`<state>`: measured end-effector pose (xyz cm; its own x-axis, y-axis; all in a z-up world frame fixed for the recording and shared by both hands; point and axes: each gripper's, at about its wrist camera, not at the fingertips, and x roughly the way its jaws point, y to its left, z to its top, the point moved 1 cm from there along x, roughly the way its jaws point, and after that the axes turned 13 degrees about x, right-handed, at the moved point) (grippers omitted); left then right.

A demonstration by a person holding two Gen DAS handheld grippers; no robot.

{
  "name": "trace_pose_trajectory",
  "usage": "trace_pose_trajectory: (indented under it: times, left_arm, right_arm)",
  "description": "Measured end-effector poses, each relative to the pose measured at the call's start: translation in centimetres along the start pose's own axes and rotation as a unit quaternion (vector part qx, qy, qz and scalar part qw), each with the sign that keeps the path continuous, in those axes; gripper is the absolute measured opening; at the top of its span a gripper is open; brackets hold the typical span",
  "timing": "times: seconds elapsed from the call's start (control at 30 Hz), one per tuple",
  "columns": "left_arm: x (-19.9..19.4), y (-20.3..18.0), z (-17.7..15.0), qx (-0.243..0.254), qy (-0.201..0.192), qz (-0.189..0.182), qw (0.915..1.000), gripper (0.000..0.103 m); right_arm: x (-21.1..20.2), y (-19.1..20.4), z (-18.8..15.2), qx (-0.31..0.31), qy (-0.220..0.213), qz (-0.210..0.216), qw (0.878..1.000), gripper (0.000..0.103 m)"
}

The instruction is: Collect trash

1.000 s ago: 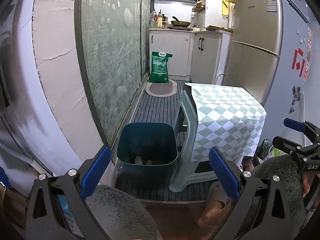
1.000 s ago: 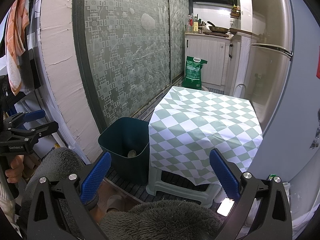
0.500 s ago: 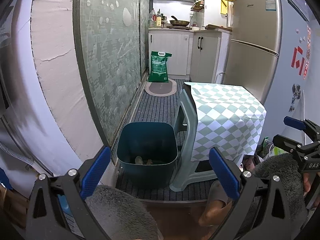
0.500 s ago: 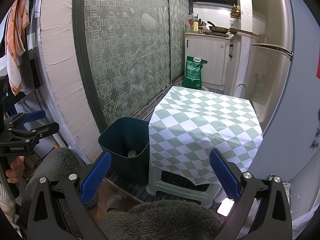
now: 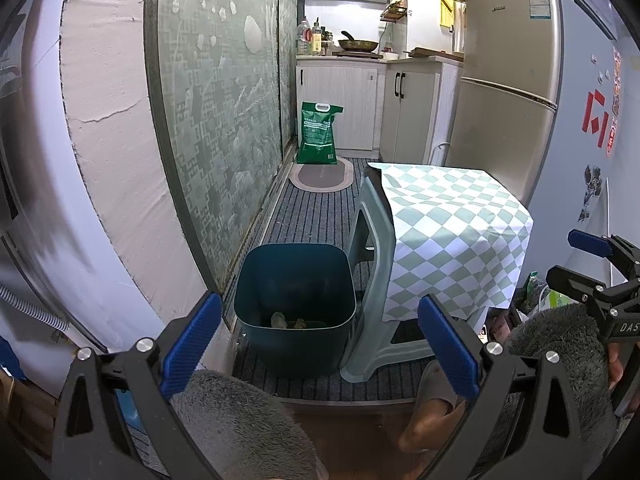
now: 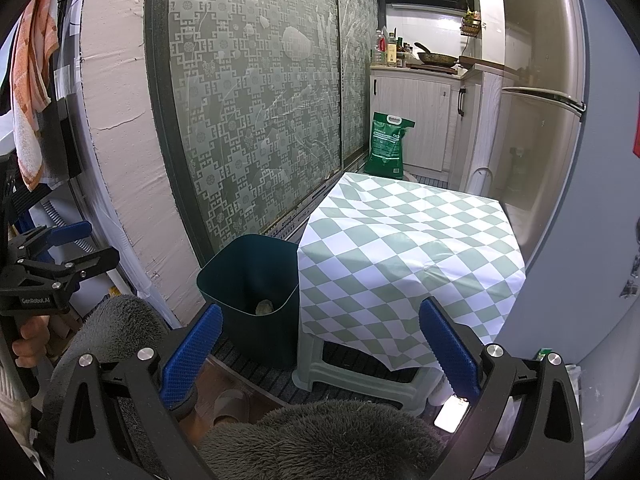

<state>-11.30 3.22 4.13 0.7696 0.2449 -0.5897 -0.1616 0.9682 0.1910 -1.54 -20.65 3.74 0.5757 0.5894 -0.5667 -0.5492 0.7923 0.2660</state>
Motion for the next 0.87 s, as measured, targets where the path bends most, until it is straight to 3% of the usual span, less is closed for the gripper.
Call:
trace_pose_trajectory:
  times: [0.53, 0.87]
  left_arm:
    - [-0.14, 0.02, -0.01, 0.002, -0.004, -0.001, 1.0000, 0.100]
    - [-0.92, -0.67, 0.44, 0.022, -0.027, -0.007, 0.9994, 0.100]
  right_arm:
    - [-0.03, -0.02, 0.00, 0.000, 0.000, 0.000, 1.000, 0.099]
    - [-0.05, -0.04, 0.01, 0.000, 0.000, 0.000, 1.000, 0.099]
